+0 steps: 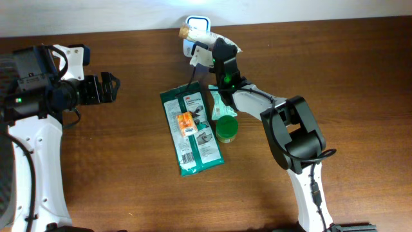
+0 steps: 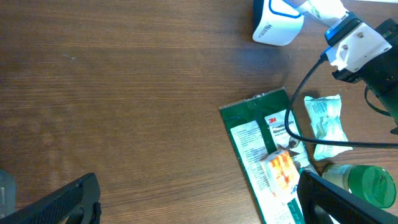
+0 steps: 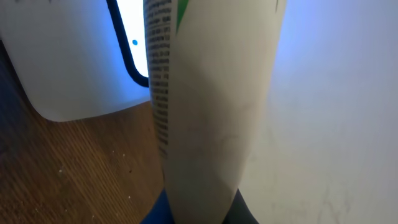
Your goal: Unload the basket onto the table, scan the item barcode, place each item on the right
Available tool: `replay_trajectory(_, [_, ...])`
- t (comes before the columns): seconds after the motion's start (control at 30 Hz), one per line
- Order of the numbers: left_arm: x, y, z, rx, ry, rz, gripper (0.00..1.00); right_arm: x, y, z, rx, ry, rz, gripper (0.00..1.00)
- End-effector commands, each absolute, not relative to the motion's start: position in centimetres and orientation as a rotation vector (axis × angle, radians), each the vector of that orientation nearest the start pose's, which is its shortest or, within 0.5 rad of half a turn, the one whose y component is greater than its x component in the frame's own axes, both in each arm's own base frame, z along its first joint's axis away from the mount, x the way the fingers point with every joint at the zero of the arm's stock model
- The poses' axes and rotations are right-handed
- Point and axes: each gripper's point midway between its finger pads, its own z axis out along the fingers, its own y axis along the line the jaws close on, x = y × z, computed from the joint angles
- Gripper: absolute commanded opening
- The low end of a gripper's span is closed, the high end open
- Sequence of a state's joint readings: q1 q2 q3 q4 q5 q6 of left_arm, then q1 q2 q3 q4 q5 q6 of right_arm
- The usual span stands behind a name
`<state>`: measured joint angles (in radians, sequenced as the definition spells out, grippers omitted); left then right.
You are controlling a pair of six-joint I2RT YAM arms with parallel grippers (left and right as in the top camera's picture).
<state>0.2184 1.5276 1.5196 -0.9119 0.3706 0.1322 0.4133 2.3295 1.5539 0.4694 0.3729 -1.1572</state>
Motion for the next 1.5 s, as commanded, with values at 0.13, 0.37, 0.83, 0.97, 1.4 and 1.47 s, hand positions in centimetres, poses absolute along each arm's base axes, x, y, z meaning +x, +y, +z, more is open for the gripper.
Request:
replay_trajectory(0.13, [39.9,2.3,25.9,0.079,2.399,-0.306,0.99,60.4,19.3,22.7,-0.800,1.551,-0.687,0.04])
replay_trajectory(0.37, [39.9,2.3,25.9,0.079,2.399,-0.306,0.99,46.9,20.4,30.5,-0.426,2.005,0.250,0.04])
replay_trajectory(0.83, [39.9,2.3,25.9,0.079,2.399,-0.306,0.99,31.4,-1.8,11.0,0.401,2.820,0.110,0.04])
replay_trajectory(0.97, [39.9,2.3,25.9,0.079,2.399,-0.306,0.99,33.5,-7.6,6.6,0.689,2.711,0.278,0.04])
replay_trajectory(1.4, [39.9,2.3,25.9,0.079,2.399,-0.306,0.99,34.2,-7.1,11.5,0.452,2.952,0.210,0.99])
replay_trajectory(1.47, [39.9,2.3,25.9,0.079,2.399,-0.306,0.99,36.6,-1.5,14.6,0.136,2.921,0.213,0.98])
